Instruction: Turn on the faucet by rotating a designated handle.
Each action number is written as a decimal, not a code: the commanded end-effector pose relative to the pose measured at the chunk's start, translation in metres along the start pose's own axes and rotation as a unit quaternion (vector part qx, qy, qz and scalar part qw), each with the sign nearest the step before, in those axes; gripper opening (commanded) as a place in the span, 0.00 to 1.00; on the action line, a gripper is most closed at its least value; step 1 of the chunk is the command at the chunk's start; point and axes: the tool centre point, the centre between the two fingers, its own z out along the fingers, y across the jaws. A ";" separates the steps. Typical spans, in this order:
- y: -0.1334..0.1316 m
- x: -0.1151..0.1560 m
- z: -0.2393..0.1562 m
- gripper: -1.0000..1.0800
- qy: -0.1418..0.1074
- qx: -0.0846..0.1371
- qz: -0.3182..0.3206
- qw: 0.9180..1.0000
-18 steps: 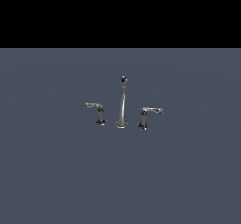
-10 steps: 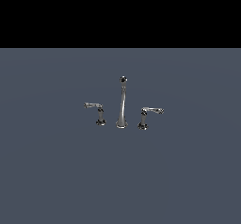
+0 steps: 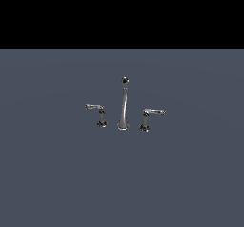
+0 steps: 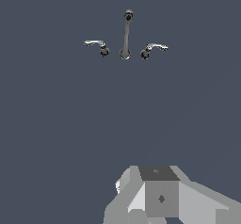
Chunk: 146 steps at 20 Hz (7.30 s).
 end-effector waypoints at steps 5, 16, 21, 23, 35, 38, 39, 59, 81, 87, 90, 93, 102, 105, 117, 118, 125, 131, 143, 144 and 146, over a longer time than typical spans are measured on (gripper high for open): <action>-0.025 0.010 0.028 0.00 0.000 0.001 0.064 0.998; -0.069 0.038 0.081 0.00 0.000 0.004 0.182 0.983; -0.087 0.054 0.105 0.00 0.000 0.006 0.235 0.972; -0.093 0.061 0.114 0.00 0.000 0.007 0.255 0.967; -0.125 0.106 0.168 0.00 0.000 0.011 0.371 0.928; -0.131 0.118 0.180 0.00 0.000 0.012 0.398 0.917; -0.132 0.122 0.184 0.00 0.000 0.012 0.406 0.914; -0.148 0.202 0.262 0.00 0.002 0.014 0.561 0.827; -0.126 0.298 0.351 0.00 0.006 0.012 0.722 0.691; -0.123 0.304 0.357 0.00 0.005 0.012 0.732 0.681; -0.123 0.303 0.356 0.00 0.005 0.012 0.731 0.682; -0.123 0.303 0.356 0.00 0.005 0.012 0.731 0.682; -0.138 0.276 0.356 0.00 0.005 0.012 0.731 0.682; -0.144 0.265 0.356 0.00 0.005 0.012 0.731 0.682; -0.135 0.241 0.357 0.00 0.006 0.014 0.727 0.686; -0.134 0.238 0.357 0.00 0.006 0.014 0.728 0.685; -0.132 0.217 0.358 0.00 0.005 0.013 0.731 0.683; -0.119 0.210 0.358 0.00 0.005 0.014 0.720 0.693; -0.100 0.195 0.359 0.00 0.003 0.015 0.719 0.694; -0.093 0.196 0.359 0.00 0.003 0.015 0.721 0.693; -0.079 0.200 0.359 0.00 0.004 0.014 0.724 0.690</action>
